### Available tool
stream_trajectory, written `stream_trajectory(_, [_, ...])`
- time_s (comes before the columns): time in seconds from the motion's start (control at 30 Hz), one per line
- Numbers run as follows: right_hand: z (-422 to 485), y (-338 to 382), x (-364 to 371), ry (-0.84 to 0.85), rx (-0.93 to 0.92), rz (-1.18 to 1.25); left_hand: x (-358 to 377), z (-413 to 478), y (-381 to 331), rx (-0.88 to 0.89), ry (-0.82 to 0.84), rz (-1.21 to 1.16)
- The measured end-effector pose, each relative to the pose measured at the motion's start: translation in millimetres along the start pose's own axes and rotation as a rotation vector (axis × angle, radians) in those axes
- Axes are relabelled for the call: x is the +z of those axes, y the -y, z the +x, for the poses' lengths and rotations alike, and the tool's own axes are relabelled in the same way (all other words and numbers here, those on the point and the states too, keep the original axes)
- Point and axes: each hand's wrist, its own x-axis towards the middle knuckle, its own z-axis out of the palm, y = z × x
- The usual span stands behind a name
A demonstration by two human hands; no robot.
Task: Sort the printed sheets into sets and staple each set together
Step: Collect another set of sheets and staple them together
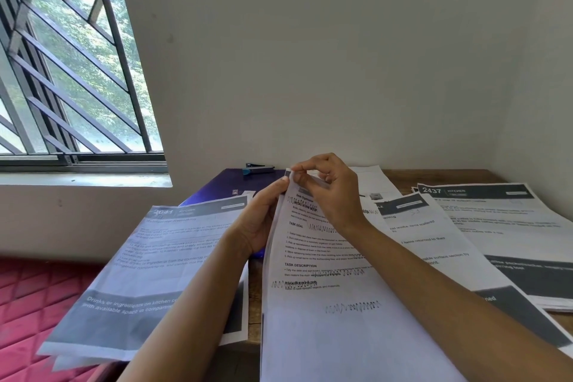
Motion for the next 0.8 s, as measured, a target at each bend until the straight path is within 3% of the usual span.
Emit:
stream_trajectory(0.27, [1, -1, -3, 0.023, -0.012, 0.064, -1, 1, 0, 0.009, -0.089, -0.048])
stream_trajectory(0.43, [5, -3, -7, 0.033, 0.005, 0.071, -1, 4, 1, 0.14, -0.225, -0.044])
stream_trajectory(0.8, [4, 4, -8, 0.038, -0.037, -0.038, 1, 0, 1, 0.194, -0.166, -0.011])
